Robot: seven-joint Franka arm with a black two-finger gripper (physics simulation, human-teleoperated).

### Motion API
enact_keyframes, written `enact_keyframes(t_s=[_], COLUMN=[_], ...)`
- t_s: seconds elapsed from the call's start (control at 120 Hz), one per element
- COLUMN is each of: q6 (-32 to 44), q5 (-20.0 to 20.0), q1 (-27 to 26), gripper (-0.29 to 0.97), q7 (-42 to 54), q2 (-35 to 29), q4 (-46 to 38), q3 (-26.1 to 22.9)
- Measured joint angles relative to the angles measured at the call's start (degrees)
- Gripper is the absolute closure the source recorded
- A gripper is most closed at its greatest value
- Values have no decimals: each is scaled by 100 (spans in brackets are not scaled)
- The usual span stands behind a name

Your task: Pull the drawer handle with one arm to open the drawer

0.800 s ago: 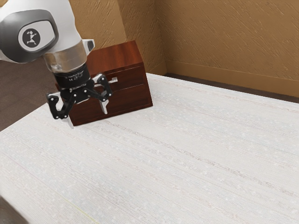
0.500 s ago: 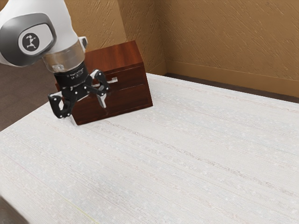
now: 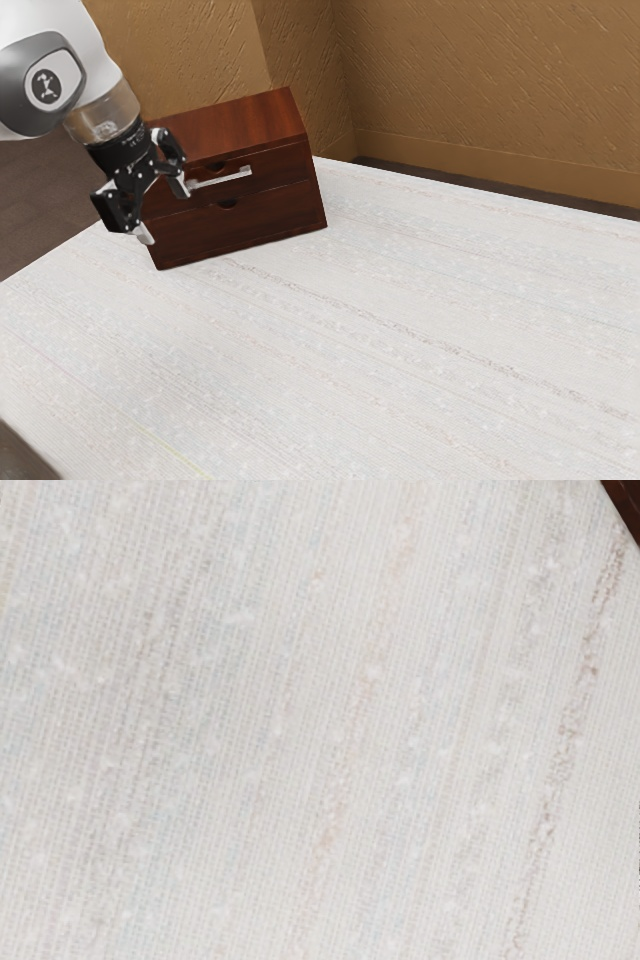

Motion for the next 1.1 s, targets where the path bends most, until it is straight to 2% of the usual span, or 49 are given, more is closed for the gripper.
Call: enact_keyframes(t_s=[0.333,0.617,0.775,0.933,1.1], q6=[680,884,920,992,1105], q5=[118,308,424,496,521], q1=[-242,-31,107,-109,-59], gripper=[0,0,0,0,0], q7=[-1412,-2309,-2645,-2874,-3037], q2=[128,201,778,1016,1286], q4=[-131,-256,286,432,626], q3=[-1,137,98,83,95])
